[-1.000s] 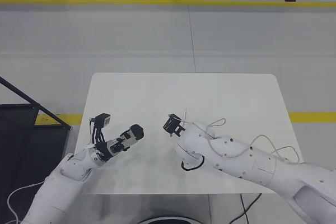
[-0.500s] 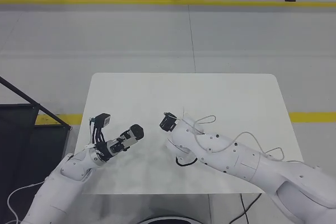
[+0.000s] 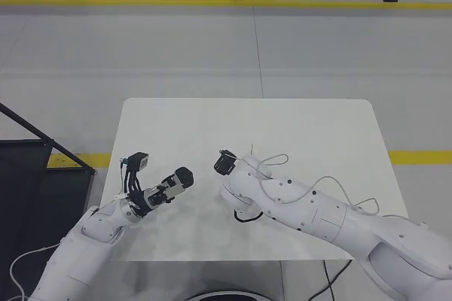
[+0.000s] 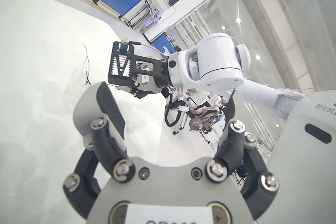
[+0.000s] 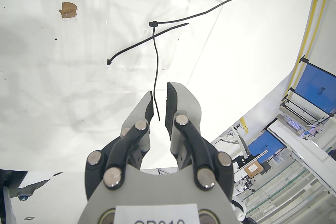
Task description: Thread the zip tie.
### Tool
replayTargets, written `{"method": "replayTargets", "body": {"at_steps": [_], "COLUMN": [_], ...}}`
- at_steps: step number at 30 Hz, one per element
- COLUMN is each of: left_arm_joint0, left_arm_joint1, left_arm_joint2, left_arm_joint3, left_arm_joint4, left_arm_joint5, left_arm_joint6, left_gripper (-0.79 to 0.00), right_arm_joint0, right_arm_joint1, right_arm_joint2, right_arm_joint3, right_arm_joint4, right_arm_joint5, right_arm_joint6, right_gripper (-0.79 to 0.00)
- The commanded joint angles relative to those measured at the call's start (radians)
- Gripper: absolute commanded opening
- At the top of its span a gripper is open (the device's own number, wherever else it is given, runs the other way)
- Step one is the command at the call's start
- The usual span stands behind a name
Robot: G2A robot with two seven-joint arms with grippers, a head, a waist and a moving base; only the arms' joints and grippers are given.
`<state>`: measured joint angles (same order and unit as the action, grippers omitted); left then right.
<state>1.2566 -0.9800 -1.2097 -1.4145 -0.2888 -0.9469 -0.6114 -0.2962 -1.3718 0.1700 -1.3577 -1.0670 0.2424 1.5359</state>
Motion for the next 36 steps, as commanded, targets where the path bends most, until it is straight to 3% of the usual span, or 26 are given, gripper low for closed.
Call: {"method": "replayTargets", "body": {"at_steps": [1, 9, 12, 17, 18, 19, 21, 27, 31, 36], "left_arm_joint0": [0.0, 0.0, 0.0, 0.0, 0.0, 0.0, 0.0, 0.0, 0.0, 0.0], "left_arm_joint1": [0.0, 0.0, 0.0, 0.0, 0.0, 0.0, 0.0, 0.0, 0.0, 0.0], "left_arm_joint2": [0.0, 0.0, 0.0, 0.0, 0.0, 0.0, 0.0, 0.0, 0.0, 0.0], "left_arm_joint3": [0.0, 0.0, 0.0, 0.0, 0.0, 0.0, 0.0, 0.0, 0.0, 0.0], "left_arm_joint4": [0.0, 0.0, 0.0, 0.0, 0.0, 0.0, 0.0, 0.0, 0.0, 0.0], "left_arm_joint5": [0.0, 0.0, 0.0, 0.0, 0.0, 0.0, 0.0, 0.0, 0.0, 0.0], "left_arm_joint6": [0.0, 0.0, 0.0, 0.0, 0.0, 0.0, 0.0, 0.0, 0.0, 0.0], "left_gripper": [0.0, 0.0, 0.0, 0.0, 0.0, 0.0, 0.0, 0.0, 0.0, 0.0], "right_arm_joint0": [0.0, 0.016, 0.022, -0.052, -0.081, -0.119, -0.21, -0.511, -0.679, -0.856], "right_arm_joint1": [0.002, 0.045, 0.084, 0.173, 0.193, 0.213, 0.253, 0.34, 0.381, 0.417], "right_arm_joint2": [0.0, 0.0, 0.016, 0.128, 0.169, 0.21, 0.301, 0.557, 0.692, 0.853], "right_arm_joint3": [-0.004, -0.091, -0.149, -0.293, -0.332, -0.374, -0.474, -0.796, -0.9, -0.952], "right_arm_joint4": [0.0, 0.007, 0.018, -0.023, -0.044, -0.069, -0.125, -0.262, -0.284, -0.235], "right_arm_joint5": [0.003, 0.042, 0.042, 0.042, 0.042, 0.042, 0.042, 0.062, 0.007, -0.143], "right_arm_joint6": [0.0, 0.0, 0.0, 0.0, 0.0, 0.0, 0.0, -0.035, -0.201, -0.451], "right_gripper": [-0.628, -0.526, -0.449, -0.413, -0.366, -0.111, 0.0, 0.0, 0.0, 0.0]}}
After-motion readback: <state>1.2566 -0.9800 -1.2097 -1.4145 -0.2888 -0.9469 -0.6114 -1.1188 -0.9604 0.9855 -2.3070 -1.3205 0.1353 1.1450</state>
